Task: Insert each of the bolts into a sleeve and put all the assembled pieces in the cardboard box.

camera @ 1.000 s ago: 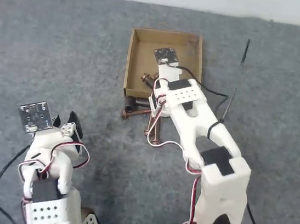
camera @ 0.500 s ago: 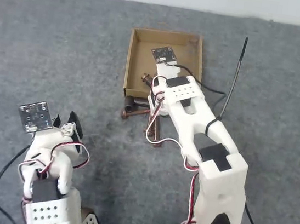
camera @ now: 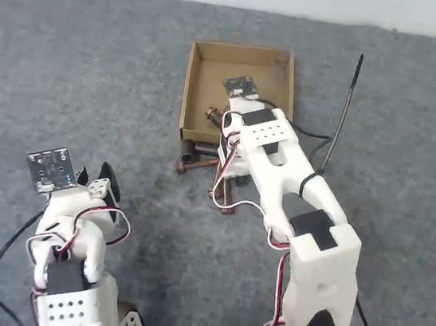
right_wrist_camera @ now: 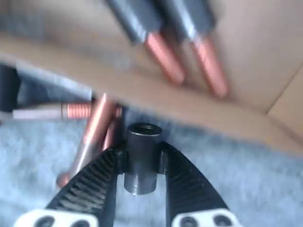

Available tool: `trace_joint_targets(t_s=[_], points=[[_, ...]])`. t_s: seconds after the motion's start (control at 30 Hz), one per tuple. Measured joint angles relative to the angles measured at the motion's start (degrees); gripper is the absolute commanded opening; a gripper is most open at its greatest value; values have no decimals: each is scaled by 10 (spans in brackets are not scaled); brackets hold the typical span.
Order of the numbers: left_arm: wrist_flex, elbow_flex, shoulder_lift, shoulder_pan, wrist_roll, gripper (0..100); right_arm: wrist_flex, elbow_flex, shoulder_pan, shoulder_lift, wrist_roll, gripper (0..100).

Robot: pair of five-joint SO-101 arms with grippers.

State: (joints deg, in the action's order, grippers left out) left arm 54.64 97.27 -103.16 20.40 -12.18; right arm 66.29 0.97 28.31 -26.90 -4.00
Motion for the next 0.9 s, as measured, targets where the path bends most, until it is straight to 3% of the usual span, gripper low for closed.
trace_joint_targets(t_s=[0.37, 0.9], points=[[0, 0, 0, 0, 0, 126, 56, -130, -58, 120, 0, 9], [0, 0, 0, 0, 1, 126, -25, -435, -250, 382, 0, 9]])
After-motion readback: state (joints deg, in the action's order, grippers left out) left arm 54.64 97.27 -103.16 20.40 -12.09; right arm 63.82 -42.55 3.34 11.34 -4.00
